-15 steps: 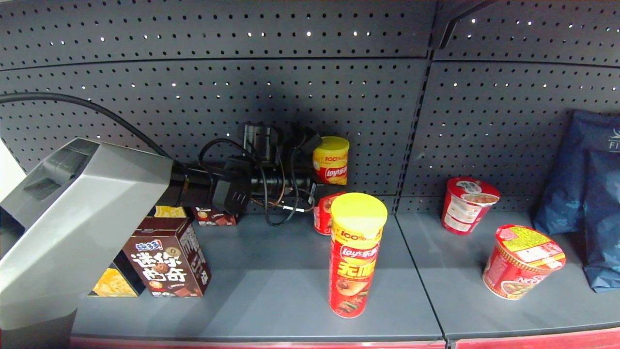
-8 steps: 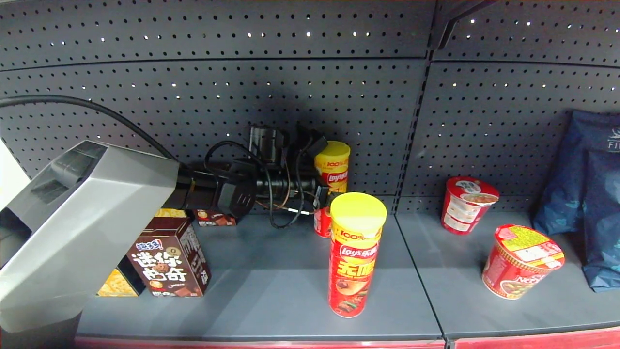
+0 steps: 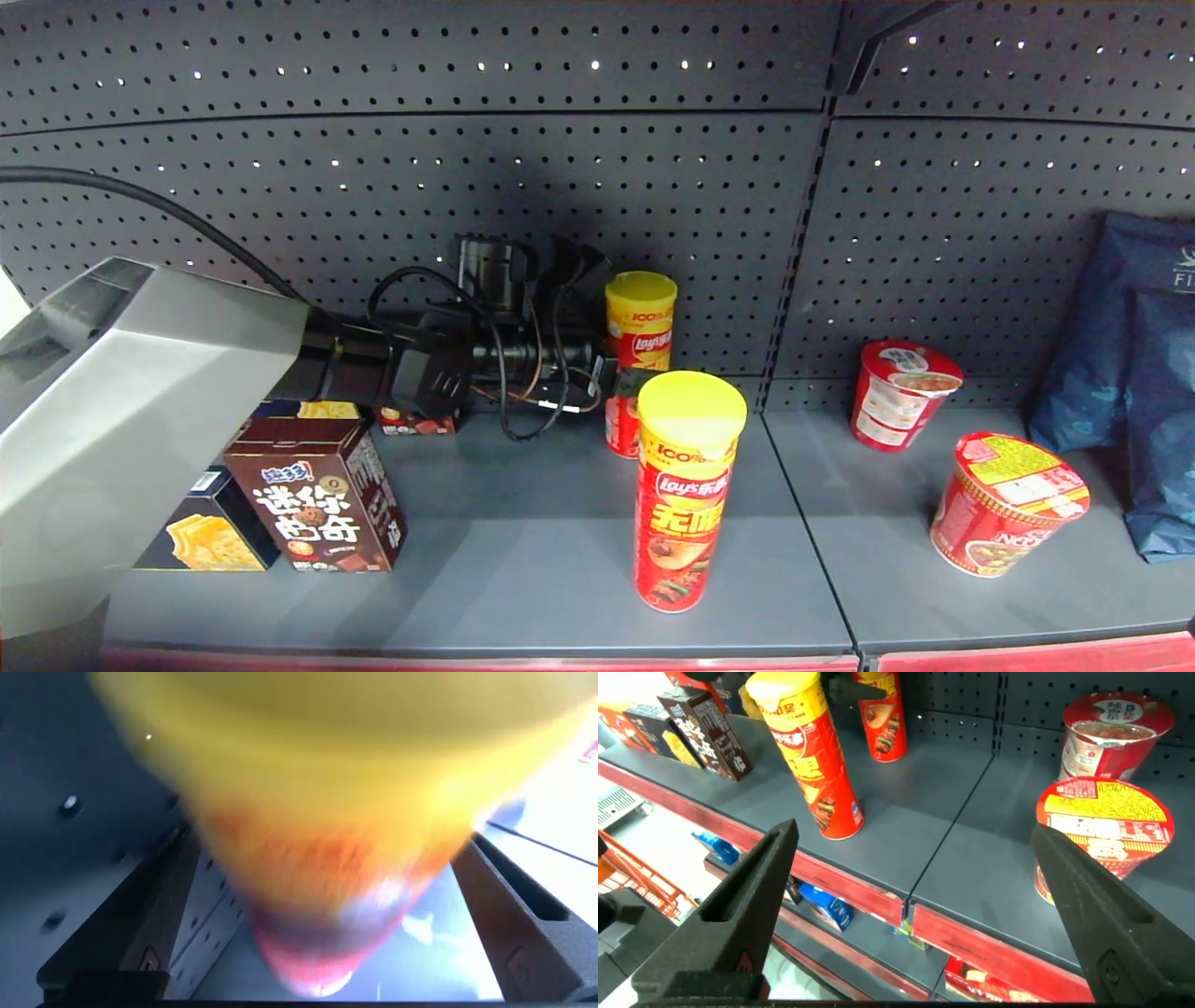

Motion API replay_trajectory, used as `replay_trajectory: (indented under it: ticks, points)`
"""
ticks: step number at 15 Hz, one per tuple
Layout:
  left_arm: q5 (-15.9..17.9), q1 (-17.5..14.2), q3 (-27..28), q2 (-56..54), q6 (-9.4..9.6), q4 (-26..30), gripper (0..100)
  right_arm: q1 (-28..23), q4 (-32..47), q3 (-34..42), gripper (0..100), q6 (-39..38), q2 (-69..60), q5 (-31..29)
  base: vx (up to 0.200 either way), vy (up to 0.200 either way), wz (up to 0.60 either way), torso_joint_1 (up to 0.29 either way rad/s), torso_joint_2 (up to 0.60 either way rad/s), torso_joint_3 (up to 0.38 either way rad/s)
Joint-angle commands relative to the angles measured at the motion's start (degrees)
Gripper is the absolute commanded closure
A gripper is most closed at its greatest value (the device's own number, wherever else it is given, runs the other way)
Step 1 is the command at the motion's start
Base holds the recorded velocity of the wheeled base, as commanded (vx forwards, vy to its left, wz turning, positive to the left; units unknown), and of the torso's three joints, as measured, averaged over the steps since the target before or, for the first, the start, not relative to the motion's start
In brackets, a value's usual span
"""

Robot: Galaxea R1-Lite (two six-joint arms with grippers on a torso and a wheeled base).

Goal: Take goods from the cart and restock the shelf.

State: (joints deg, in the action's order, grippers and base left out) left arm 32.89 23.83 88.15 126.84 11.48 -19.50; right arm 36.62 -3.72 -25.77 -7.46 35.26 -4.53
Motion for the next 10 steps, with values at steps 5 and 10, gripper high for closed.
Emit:
replay_trajectory:
  ticks: [5,10]
  points:
    - [-0.5,-1.7,-11.7,-9.9,0.12,-3.0,0,0.0,1.6,-0.9,0,0.0,1.1,0.0,0.0,0.0,0.0,0.0,0.0,0.0]
    - [-0.5,-2.9,-19.6,-15.9,1.17,-4.9,0,0.4,1.2,-2.9,0,0.1,7.0,0.7,0.0,0.0,0.0,0.0,0.0,0.0]
